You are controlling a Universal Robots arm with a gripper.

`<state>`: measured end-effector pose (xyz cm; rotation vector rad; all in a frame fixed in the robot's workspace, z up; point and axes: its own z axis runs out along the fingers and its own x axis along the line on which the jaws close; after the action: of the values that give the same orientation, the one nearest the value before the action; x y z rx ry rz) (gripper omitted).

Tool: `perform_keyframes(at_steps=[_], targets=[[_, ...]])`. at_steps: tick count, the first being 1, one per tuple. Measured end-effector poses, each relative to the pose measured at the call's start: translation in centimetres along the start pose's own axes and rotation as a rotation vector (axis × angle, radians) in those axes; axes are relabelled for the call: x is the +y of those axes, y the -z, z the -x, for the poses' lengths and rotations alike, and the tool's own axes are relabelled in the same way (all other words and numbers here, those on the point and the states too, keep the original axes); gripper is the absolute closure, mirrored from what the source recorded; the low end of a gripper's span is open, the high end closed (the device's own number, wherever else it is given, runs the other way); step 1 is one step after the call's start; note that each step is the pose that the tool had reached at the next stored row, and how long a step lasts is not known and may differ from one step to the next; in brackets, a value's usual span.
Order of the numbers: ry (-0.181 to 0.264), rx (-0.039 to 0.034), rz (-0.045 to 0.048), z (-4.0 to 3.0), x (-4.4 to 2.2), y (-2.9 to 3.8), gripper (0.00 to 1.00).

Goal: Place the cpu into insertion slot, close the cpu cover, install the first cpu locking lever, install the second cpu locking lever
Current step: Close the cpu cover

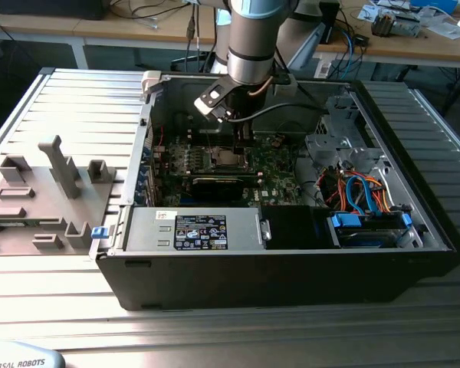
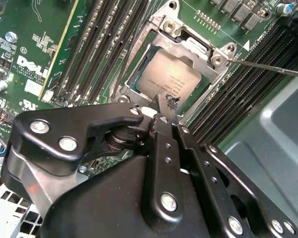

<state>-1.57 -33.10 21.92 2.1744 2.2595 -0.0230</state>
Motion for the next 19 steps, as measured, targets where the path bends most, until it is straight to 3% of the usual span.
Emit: perform_keyframes(at_steps=[7, 10, 15, 19], targets=[[0.000, 0.0000, 0.0001, -0.02, -0.34, -0.11, 0.89], [0.000, 0.0001, 0.0001, -0.04, -0.77, -0.14, 0.89], [0.000, -0.0001, 0.0000, -0.12, -2.91, -0.41, 0.89], [0.000, 0.0001, 0.0001, -0.16, -3.63, -0.89, 0.89]])
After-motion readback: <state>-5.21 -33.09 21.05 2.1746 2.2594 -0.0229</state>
